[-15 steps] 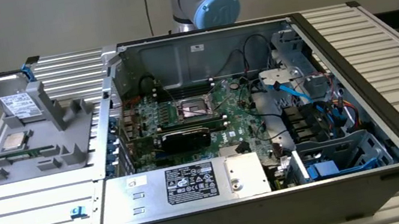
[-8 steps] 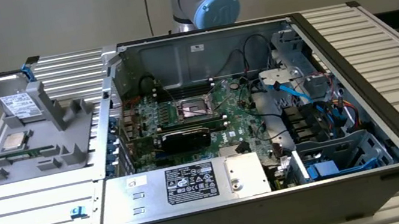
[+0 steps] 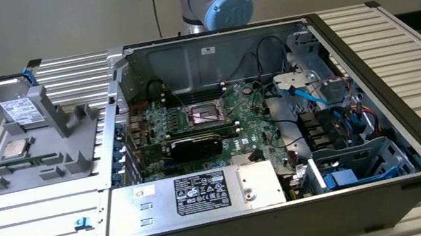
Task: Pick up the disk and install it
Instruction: 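Pick up the disk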
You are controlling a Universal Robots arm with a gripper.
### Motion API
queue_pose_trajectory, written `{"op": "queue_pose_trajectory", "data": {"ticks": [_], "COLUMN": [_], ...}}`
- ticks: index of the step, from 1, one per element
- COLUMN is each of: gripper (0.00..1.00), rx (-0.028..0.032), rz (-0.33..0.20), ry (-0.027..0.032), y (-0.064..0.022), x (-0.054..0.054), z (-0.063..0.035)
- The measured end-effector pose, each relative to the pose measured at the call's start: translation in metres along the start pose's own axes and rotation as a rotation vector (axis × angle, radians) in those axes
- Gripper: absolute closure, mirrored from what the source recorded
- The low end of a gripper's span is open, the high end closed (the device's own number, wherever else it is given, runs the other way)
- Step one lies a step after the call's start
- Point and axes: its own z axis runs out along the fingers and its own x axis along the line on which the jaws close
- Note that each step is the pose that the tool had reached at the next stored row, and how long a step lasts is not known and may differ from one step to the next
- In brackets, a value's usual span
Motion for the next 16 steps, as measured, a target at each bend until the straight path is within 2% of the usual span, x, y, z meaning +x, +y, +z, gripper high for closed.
{"op": "queue_pose_trajectory", "data": {"ticks": [12, 16], "gripper": [0.89, 0.89], "rx": [0.001, 0.0031], "rz": [-0.218, -0.29], "ry": [0.0082, 0.0102], "y": [0.0, 0.0], "x": [0.0, 0.0], "z": [0.0, 0.0001]}}
